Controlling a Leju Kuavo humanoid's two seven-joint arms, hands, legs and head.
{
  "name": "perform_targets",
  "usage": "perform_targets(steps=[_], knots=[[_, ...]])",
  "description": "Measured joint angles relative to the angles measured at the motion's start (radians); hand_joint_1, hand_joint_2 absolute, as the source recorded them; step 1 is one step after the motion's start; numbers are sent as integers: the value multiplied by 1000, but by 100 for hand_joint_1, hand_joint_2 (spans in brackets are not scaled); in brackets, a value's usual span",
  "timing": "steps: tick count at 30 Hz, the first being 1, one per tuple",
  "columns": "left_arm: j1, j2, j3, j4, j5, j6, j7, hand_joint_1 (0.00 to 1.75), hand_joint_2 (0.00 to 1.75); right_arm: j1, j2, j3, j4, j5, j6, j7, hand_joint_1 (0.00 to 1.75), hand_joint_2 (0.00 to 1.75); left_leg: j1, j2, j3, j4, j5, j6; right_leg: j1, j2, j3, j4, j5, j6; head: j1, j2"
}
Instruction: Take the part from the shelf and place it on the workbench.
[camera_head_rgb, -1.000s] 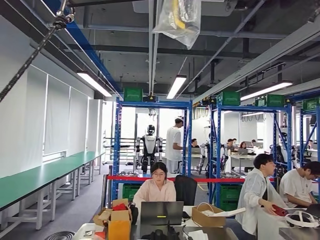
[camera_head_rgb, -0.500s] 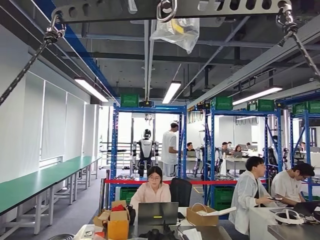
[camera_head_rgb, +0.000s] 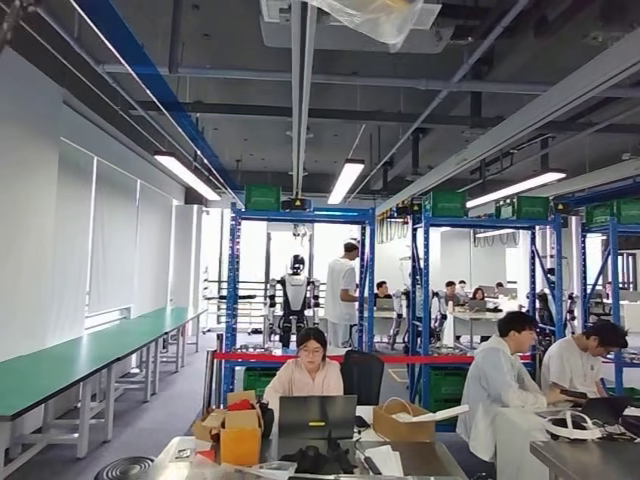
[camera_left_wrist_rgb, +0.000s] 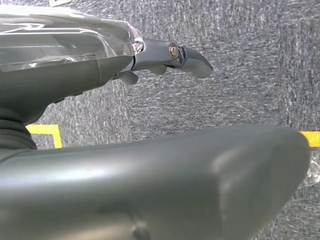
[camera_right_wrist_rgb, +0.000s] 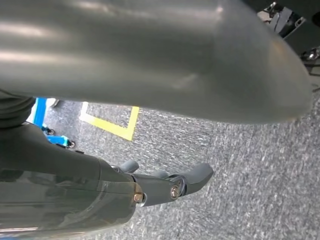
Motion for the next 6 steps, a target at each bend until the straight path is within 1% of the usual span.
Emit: perform_targets(steps=[1,2,3,4,5,6], knots=[[0,-1,0,0,0,-2,-2,0,175,0,-2,-1,0,0,1,5,0,0,2,0,-3,-4,2,5,0,1,-2,3,-1,5,0,0],[-1,-2,0,0,0,-3,-4,0,175,0,-4,-2,0,0,1,7,0,0,4,0,-5,-6,5,11,-1,2,-8,12,-10,12,0,0],[-2,-3,0,0,0,-4,-5,0,175,1,-5,-2,0,0,2,9,0,0,7,1,-8,-8,9,16,-3,4,-20,39,-30,19,0,0],[-3,-4,0,0,0,-4,-6,0,175,2,-7,-3,0,0,2,12,0,44,8,1,-11,-9,12,21,-7,6,-41,86,-62,26,0,0],[-3,-4,0,0,0,-6,-6,0,175,2,-7,-3,1,-1,3,15,0,87,8,2,-14,-9,15,23,-12,7,-70,151,-97,33,-1,0],[-3,-4,0,0,-1,-6,-7,0,175,2,-8,-4,1,-2,3,17,0,116,8,2,-16,-9,16,24,-15,7,-87,189,-117,37,-1,0]])
